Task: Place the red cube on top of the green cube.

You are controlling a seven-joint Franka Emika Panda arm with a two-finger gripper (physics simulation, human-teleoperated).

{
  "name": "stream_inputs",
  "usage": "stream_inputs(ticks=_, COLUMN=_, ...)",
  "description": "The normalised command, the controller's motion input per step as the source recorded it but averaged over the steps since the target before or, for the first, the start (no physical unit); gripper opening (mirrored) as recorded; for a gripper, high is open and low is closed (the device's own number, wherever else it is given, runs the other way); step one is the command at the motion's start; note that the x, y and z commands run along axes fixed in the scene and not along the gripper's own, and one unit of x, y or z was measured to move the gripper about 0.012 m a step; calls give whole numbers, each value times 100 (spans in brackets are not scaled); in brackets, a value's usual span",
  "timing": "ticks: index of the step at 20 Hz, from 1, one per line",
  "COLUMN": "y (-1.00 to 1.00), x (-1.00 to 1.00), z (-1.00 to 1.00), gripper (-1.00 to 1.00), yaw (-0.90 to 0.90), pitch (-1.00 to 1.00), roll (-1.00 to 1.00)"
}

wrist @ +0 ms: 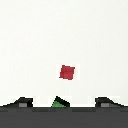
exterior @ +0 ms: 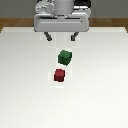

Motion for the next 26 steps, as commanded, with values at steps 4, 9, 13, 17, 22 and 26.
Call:
stream_inputs(ticks=4, y=-25, x=0, z=0, gripper=100, yaw=0, pitch=0, roll=0)
stream_inputs(ticks=9, y=0, x=40, z=0, gripper=100, yaw=0, pitch=0, roll=0)
stream_inputs(ticks=13, y=0, x=0, z=-50, gripper=100, yaw=0, pitch=0, roll=0)
stream_inputs(ticks=17, y=0, x=0, z=-50, gripper=100, yaw=0, pitch=0, roll=0)
stream_inputs(ticks=22, y=0, x=0, z=-100, gripper=100, yaw=0, pitch=0, roll=0)
stream_inputs(ticks=26, y=0, x=0, z=-100, gripper=100, yaw=0, pitch=0, roll=0)
